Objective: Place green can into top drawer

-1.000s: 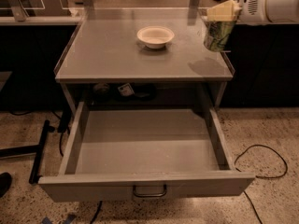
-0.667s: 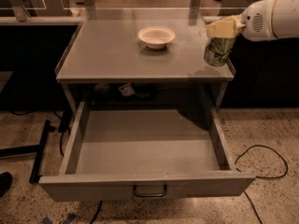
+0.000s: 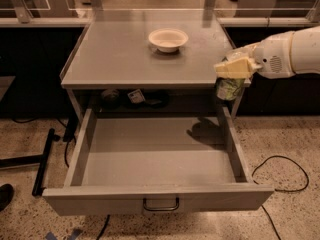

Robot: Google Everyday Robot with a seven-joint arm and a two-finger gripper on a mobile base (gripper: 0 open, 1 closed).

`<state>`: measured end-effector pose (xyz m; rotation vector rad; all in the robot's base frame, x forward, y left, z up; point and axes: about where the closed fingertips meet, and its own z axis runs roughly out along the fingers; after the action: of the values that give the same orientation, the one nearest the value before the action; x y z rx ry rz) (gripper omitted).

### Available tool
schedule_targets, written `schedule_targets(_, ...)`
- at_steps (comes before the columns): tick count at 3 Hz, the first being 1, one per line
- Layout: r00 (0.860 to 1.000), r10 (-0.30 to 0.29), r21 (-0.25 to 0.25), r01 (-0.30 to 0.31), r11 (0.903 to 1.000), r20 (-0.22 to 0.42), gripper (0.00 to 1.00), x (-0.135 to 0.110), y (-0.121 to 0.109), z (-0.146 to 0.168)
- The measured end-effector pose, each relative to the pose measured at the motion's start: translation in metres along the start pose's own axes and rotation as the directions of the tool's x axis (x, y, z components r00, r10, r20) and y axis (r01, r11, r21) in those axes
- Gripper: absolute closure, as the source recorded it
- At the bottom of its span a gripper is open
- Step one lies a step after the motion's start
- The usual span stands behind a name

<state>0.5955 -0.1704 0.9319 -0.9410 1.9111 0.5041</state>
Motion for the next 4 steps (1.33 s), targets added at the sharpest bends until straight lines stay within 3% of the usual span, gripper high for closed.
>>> schedule_targets(1,0.995,-0.103,-0.117,0.100,0.9881,-0.018,1.00,0.020,0.011,0.014)
schedule_targets(2,0.992,-0.126,-0.144,0.121,0.9822,-0.024,1.00,0.024,0.017,0.015)
schedule_targets(3,0.992,-0.126,-0.144,0.121,0.9822,-0.024,1.00,0.024,0.017,0.015)
schedule_targets(4,0.986,-0.163,-0.182,0.152,0.9714,-0.044,1.00,0.036,0.023,0.028)
